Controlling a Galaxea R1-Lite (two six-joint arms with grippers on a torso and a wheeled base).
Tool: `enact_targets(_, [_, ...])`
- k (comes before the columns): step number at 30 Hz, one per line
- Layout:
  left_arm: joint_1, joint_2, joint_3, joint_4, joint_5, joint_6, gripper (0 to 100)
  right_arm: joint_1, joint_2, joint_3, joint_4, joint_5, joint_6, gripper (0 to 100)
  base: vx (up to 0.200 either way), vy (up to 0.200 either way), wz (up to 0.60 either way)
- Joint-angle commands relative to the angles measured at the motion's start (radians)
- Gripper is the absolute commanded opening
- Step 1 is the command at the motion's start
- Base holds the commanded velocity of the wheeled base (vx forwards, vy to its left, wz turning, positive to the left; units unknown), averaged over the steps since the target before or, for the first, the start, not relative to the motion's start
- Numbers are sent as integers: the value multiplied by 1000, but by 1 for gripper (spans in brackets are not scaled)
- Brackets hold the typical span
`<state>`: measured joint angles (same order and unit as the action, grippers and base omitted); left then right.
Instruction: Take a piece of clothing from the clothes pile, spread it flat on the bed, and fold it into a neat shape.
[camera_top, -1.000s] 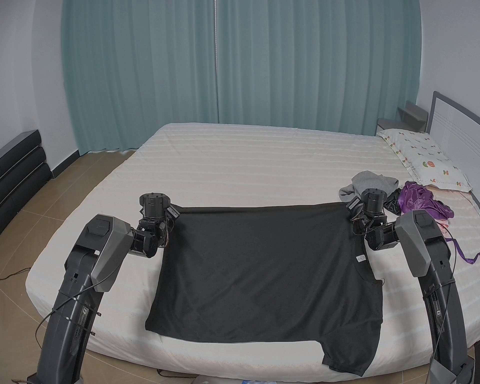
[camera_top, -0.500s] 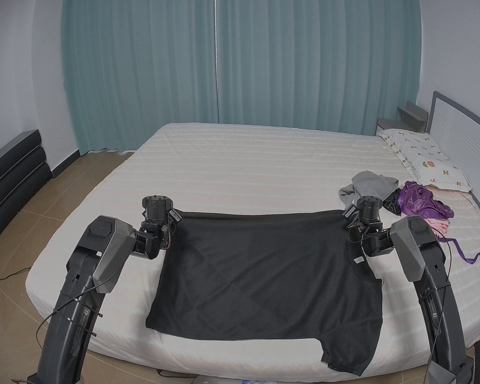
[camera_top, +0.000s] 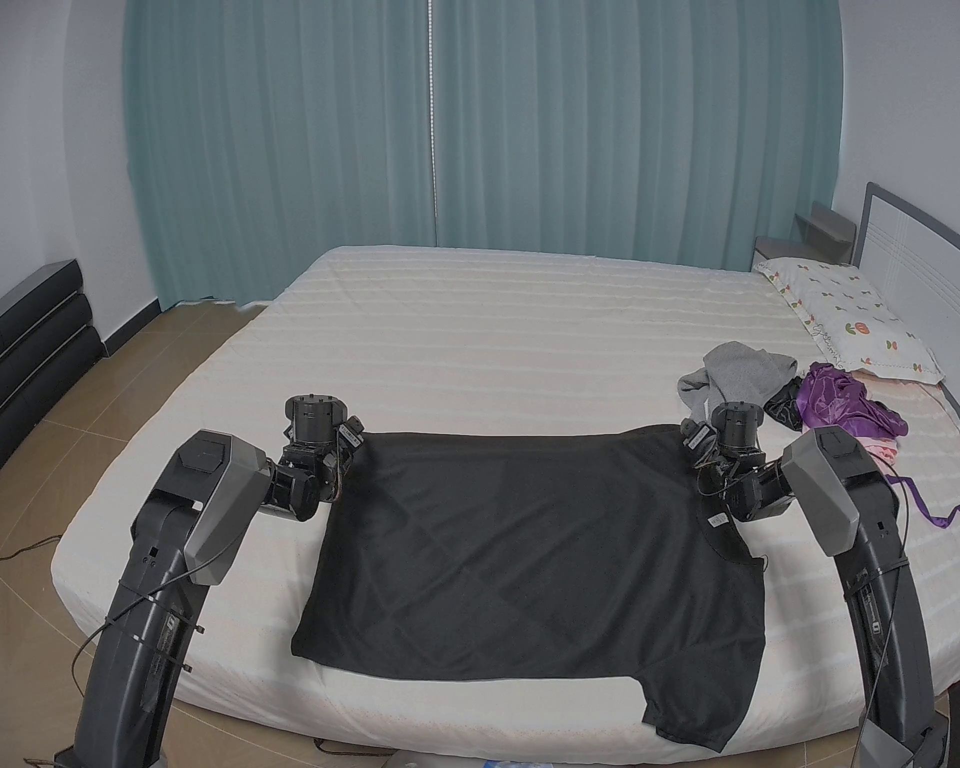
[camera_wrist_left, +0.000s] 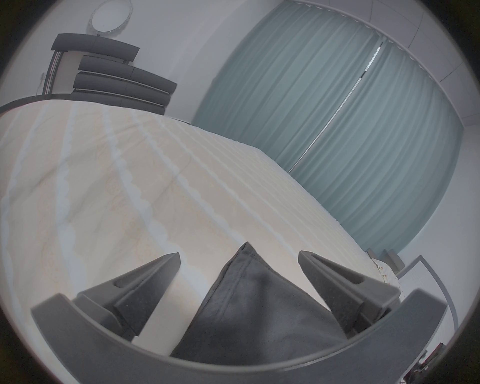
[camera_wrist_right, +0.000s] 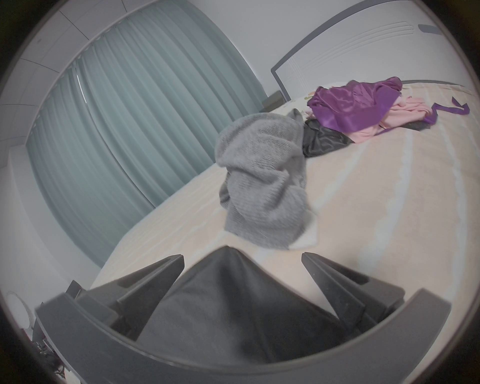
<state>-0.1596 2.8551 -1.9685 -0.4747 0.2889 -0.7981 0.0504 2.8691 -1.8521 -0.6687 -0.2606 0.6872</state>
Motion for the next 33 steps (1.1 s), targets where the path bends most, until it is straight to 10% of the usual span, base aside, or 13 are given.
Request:
enact_targets(1, [15,-197,258,-10,-7,-78,100,-17,-298,427,-83,60,31,100,0,0,0])
enact_targets(4, [17,-220,286,-12,-10,-84,100,-18,-321,464,-94,64,35,100,0,0,0])
enact_targets(5, [25,-399,519,-13,-83,-145,100,-23,-530,791,-187,152,100,100,0,0,0])
enact_targets(13, [14,-777,1028,-19,-303,-233,100,-44,-933,1438,-425,518,112,100,0,0,0])
enact_targets(33, [-61,-1071,1657,-107,-421,-288,100,-35,-944,1829,-442,547,98,100,0,0,0])
